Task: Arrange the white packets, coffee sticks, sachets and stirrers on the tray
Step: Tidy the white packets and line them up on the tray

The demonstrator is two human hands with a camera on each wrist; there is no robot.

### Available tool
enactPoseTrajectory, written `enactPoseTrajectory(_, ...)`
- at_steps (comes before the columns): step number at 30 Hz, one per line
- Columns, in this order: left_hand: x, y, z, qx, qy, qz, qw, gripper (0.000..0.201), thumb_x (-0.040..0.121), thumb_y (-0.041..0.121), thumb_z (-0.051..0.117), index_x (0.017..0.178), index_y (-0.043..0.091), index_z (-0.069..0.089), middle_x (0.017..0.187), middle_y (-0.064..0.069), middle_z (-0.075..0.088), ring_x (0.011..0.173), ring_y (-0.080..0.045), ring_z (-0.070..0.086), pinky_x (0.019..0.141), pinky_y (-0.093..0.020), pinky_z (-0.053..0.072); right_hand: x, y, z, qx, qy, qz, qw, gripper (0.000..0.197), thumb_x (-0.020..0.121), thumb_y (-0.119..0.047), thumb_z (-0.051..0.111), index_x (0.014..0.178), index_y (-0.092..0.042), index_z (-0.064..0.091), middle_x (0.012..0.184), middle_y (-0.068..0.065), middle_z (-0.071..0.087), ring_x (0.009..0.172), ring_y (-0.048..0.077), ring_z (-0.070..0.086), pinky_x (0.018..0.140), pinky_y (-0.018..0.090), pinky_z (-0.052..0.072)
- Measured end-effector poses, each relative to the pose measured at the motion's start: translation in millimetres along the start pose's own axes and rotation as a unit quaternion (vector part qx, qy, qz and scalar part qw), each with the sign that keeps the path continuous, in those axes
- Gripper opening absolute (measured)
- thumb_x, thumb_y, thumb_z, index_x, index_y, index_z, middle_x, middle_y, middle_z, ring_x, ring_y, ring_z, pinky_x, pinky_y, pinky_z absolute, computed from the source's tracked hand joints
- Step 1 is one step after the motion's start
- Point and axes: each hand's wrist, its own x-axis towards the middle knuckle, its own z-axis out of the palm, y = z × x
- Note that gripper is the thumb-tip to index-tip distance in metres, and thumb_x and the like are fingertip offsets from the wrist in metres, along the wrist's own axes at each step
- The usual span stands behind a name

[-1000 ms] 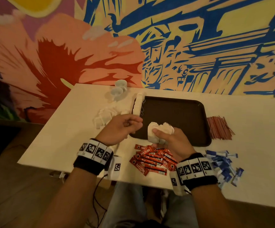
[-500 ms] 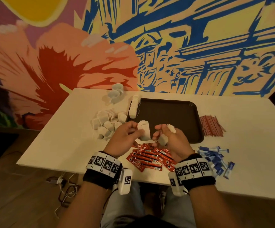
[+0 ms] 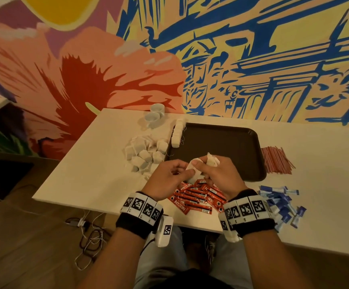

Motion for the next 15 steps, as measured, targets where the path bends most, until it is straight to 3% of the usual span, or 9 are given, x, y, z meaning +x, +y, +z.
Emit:
enactPoseTrajectory(2, -1, -1, -3, 0.021, -0.02, 0.001, 1.0, 0.014, 0.093, 0.021, 0.07, 0.094, 0.008, 0.073, 0.078, -0.001, 0.073, 0.07, -0.01, 0.067, 0.062, -0.023, 0.052, 1, -3, -2, -0.034, -0.02, -0.02, 0.999, 0.013, 0.093, -0.021, 0.073, 0.094, -0.009, 0.077, 0.064, -0.007, 0.068, 0.054, 0.0, 0.06, 0.054, 0.017, 0.045)
enactPoseTrajectory(5, 1, -2, -9, 0.072, -0.057, -0.002, 0.996, 0.017, 0.09, 0.029, 0.074, 0.08, 0.015, 0.072, 0.071, 0.003, 0.068, 0.068, -0.01, 0.063, 0.069, -0.033, 0.054, 2, -11, -3, -0.089, -0.046, -0.036, 0.994, 0.008, 0.092, -0.021, 0.075, 0.09, -0.014, 0.079, 0.071, -0.004, 0.073, 0.061, 0.003, 0.065, 0.061, 0.023, 0.049)
enactPoseTrajectory(8, 5, -2, -11, 0.091, -0.068, 0.009, 0.993, 0.025, 0.088, 0.031, 0.076, 0.078, 0.009, 0.07, 0.069, -0.001, 0.065, 0.066, -0.012, 0.06, 0.071, -0.042, 0.054, 6, -14, -7, -0.112, -0.067, -0.034, 0.991, 0.01, 0.092, -0.023, 0.075, 0.09, -0.015, 0.079, 0.082, 0.002, 0.077, 0.075, 0.016, 0.073, 0.074, 0.037, 0.058)
enactPoseTrajectory(10, 8, -1, -8, 0.093, -0.075, 0.014, 0.993, 0.027, 0.088, 0.031, 0.076, 0.078, 0.007, 0.07, 0.07, -0.007, 0.066, 0.066, -0.014, 0.061, 0.072, -0.043, 0.054, 9, -16, -12, -0.129, -0.076, -0.041, 0.988, 0.009, 0.092, -0.023, 0.075, 0.089, -0.016, 0.079, 0.084, 0.003, 0.077, 0.08, 0.02, 0.074, 0.078, 0.039, 0.058)
enactPoseTrajectory(13, 13, 0, -7, 0.116, -0.104, 0.005, 0.988, 0.027, 0.087, 0.035, 0.076, 0.071, 0.014, 0.069, 0.066, -0.003, 0.065, 0.063, -0.012, 0.059, 0.066, -0.032, 0.05, 11, -16, -16, -0.131, -0.09, -0.035, 0.987, 0.01, 0.094, -0.024, 0.072, 0.094, -0.016, 0.078, 0.078, -0.004, 0.076, 0.067, 0.009, 0.069, 0.063, 0.024, 0.054)
enactPoseTrajectory(15, 18, 1, -13, 0.138, -0.116, 0.0, 0.984, 0.032, 0.085, 0.038, 0.077, 0.071, 0.011, 0.067, 0.067, -0.007, 0.065, 0.062, -0.013, 0.059, 0.065, -0.029, 0.049, 15, -14, -20, -0.067, -0.05, 0.015, 0.996, 0.014, 0.095, -0.026, 0.07, 0.105, -0.016, 0.074, 0.07, -0.01, 0.07, 0.056, 0.003, 0.059, 0.052, 0.018, 0.047)
